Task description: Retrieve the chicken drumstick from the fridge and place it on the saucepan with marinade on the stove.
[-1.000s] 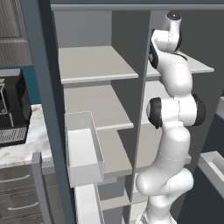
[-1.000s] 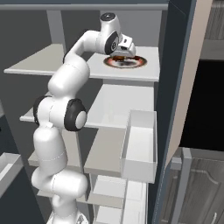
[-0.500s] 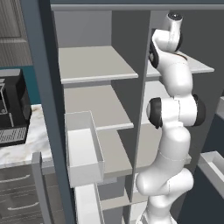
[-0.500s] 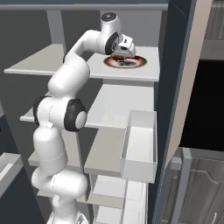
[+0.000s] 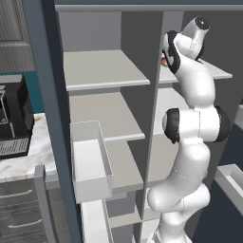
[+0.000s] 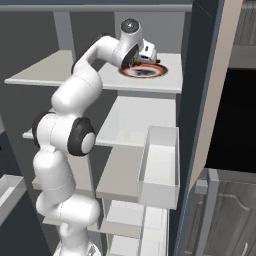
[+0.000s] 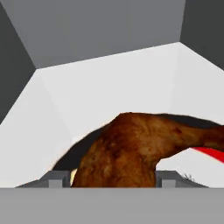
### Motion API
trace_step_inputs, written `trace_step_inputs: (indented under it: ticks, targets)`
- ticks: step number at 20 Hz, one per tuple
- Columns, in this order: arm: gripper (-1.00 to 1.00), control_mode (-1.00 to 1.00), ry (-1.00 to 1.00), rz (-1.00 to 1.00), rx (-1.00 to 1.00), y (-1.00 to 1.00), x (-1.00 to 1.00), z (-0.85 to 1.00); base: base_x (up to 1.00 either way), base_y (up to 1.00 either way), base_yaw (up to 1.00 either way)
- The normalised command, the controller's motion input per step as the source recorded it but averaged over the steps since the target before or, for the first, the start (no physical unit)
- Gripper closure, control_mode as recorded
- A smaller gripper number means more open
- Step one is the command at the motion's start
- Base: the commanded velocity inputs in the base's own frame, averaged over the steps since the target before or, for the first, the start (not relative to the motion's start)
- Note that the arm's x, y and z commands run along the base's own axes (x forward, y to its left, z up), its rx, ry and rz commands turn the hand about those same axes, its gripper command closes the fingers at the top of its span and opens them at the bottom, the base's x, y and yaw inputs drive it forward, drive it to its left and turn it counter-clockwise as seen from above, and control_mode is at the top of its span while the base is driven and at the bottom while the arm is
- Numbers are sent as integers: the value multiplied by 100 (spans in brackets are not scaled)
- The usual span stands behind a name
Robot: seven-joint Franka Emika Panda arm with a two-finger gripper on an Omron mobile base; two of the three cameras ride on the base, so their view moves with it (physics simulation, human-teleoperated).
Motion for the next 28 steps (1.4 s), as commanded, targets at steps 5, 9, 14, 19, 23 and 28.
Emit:
trace_step_inputs:
  ticks: [5, 9, 14, 19, 23, 28]
  targets:
    - [100, -100, -12, 0, 0, 5, -47, 20, 0, 0, 0]
    - [100, -100, -11, 0, 0, 16, -79, 27, 0, 0, 0]
    - [100, -100, 0, 0, 0, 13, -94, 46, 0, 0, 0]
    - [100, -100, 7, -1, -2, 25, -100, 39, 0, 0, 0]
    - [100, -100, 27, -2, -7, 22, -100, 19, 0, 0, 0]
    - [100, -100, 29, -1, -6, 6, -100, -10, 0, 0, 0]
